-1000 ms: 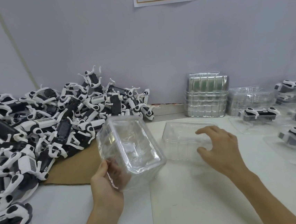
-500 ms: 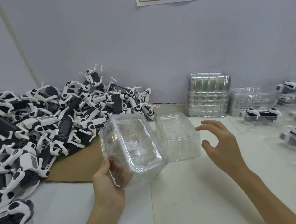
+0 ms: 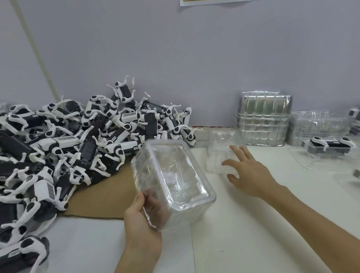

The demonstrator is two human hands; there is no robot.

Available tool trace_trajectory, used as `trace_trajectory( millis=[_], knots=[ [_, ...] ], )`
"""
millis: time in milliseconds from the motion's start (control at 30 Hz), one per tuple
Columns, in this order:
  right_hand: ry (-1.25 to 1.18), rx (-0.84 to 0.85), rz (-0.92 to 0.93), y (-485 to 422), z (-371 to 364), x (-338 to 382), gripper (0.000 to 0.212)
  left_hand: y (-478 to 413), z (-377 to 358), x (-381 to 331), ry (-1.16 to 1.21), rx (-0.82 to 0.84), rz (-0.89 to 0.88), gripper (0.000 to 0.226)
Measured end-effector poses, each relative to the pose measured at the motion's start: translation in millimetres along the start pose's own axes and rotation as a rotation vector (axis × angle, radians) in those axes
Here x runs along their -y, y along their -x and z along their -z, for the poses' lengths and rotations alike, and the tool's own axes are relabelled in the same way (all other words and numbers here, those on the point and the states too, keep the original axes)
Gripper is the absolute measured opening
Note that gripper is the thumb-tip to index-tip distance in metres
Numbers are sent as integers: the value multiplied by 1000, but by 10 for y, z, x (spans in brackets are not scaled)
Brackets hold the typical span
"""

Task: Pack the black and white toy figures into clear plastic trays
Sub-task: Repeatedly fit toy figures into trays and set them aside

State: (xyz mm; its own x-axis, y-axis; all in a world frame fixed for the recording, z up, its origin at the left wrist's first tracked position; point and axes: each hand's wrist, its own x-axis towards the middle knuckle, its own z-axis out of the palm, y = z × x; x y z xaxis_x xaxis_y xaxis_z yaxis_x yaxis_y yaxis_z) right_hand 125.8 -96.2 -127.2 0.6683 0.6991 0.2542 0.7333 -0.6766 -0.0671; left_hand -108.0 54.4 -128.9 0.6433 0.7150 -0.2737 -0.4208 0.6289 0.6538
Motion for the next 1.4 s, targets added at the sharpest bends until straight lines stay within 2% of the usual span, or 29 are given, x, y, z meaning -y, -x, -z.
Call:
trace_trajectory(
  millis=[67,233,367,533,633,833,933,1067,1200,1400],
  knots=[
    [10,19,3,-206,3,11,42,4,-3,1,3,-3,4,27],
    [-43,35,122,-564,-52,135,36,7,1,14,6,-5,-5,26],
    [-66,-27,144,-636,-77,227,34,23,1,24,-13,-6,-20,29],
    [-135,-88,232,-577,-192,244,43,29,-5,56,-49,27,-16,45],
    [-152,-97,250,-637,-182,176,45,54,-27,60,-98,48,-19,39],
    [-176,-123,132,-709,-211,-118,21,44,-6,46,-54,48,-2,36],
    [-54,-150,74,-718,-184,-194,16,54,-15,46,-27,55,45,32],
    [-4,-204,32,-639,-232,-77,13,78,-39,34,14,82,79,33],
    [-1,-245,10,-577,-294,19,14,76,-46,46,2,63,103,24],
    [41,-183,9,-806,-316,94,21,48,-47,68,18,81,119,26]
  ],
)
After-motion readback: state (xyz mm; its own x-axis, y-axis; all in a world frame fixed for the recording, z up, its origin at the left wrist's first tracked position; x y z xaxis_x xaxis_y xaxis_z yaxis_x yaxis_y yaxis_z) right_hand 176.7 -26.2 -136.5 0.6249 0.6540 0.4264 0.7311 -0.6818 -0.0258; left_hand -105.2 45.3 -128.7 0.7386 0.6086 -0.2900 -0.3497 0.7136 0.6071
